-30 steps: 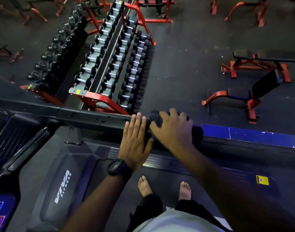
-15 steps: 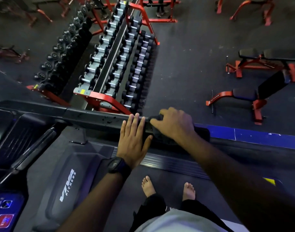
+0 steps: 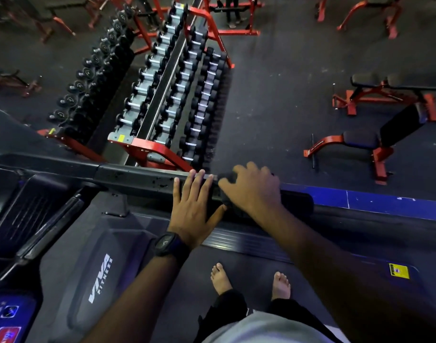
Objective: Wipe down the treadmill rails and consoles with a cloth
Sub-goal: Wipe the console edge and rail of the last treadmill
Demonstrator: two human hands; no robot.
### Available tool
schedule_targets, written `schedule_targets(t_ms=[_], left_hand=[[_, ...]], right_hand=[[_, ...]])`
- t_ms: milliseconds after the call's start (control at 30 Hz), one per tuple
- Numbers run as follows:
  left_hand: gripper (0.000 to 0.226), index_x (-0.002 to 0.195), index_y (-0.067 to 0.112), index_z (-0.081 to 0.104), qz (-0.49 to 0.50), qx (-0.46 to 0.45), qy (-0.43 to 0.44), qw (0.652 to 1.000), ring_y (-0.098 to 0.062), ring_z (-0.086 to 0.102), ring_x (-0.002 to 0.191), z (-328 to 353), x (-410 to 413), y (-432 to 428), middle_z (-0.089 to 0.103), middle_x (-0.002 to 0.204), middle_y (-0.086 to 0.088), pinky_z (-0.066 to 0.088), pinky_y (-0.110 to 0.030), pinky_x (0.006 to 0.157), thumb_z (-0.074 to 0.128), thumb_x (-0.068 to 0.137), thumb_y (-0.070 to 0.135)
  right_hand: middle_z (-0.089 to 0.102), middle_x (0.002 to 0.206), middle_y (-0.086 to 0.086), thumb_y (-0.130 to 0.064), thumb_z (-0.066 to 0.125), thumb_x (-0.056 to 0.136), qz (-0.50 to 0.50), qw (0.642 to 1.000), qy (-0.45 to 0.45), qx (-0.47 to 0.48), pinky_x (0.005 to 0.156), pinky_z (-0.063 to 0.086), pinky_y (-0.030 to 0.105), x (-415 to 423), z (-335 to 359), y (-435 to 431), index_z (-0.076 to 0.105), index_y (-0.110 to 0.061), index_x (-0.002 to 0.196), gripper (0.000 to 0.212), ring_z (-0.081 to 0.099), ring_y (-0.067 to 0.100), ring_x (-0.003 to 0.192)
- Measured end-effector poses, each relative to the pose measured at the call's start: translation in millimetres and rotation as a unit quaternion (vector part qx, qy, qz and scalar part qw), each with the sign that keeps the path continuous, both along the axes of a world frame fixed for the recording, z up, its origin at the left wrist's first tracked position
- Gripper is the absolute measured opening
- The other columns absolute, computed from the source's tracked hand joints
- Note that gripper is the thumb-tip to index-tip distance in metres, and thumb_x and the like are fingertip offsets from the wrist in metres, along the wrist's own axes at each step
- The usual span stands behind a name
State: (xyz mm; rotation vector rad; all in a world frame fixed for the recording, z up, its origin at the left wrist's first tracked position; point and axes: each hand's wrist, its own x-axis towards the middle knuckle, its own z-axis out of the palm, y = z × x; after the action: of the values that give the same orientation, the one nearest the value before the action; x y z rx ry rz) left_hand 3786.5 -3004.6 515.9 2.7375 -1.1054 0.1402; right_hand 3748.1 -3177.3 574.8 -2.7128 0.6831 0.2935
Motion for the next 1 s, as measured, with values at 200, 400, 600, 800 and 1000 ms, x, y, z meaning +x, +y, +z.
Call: schedule_targets(t_ms=[200,400,600,800,1000], left_hand=[[0.078,0.151,0.010,0.035,0.002,-0.022,0.006,1.000,-0.028,0.018,0.152,-2.6,3.2,0.1,0.030,0.160,-0.012,0.004,-0.050,0.124,0.045,0.091,0.058],[0.079,0.153,0.007,0.030,-0.003,-0.054,0.010,0.998,-0.030,0.018,0.152,-3.2,4.3,8.8,0.028,0.161,-0.015,0.001,-0.043,0.125,0.049,0.092,0.053],[0.077,0.153,0.009,0.027,-0.002,-0.052,0.010,0.999,-0.030,0.016,0.152,-4.4,6.8,10.9,0.024,0.162,-0.014,0.006,-0.045,0.124,0.049,0.094,0.053],[0.081,0.154,0.009,0.027,0.019,-0.048,0.012,0.999,-0.028,0.012,0.153,-5.0,11.5,22.0,0.021,0.163,-0.013,-0.001,-0.042,0.125,0.049,0.092,0.055],[0.081,0.154,0.013,0.029,0.054,-0.036,0.005,0.998,-0.026,0.007,0.154,-2.2,19.5,34.3,0.018,0.165,-0.009,0.004,-0.053,0.123,0.042,0.091,0.062]], right_hand=[[0.063,0.127,0.007,-0.078,0.034,0.080,0.035,0.998,0.030,0.043,0.091,0.050,0.046,10.0,6.3,1.0,0.065,-0.029,0.126,0.075,0.059,0.036,0.113],[0.062,0.122,0.005,-0.068,0.029,0.086,0.049,0.993,-0.058,-0.089,0.086,0.045,0.046,-19.0,-2.3,23.8,0.062,-0.027,0.129,0.068,0.058,0.033,0.106],[0.066,0.122,0.006,-0.075,0.037,0.089,0.013,0.997,0.027,0.072,0.086,0.050,0.041,25.4,1.4,5.5,0.066,-0.028,0.123,0.064,0.061,0.032,0.109],[0.063,0.116,0.005,-0.068,0.041,0.083,0.062,0.990,-0.082,-0.099,0.083,0.045,0.047,-14.4,-3.4,38.0,0.065,-0.026,0.122,0.062,0.058,0.033,0.101],[0.059,0.123,0.004,-0.067,0.038,0.088,0.038,0.998,-0.040,-0.033,0.089,0.045,0.048,14.7,-2.1,32.7,0.062,-0.027,0.126,0.061,0.055,0.033,0.109]])
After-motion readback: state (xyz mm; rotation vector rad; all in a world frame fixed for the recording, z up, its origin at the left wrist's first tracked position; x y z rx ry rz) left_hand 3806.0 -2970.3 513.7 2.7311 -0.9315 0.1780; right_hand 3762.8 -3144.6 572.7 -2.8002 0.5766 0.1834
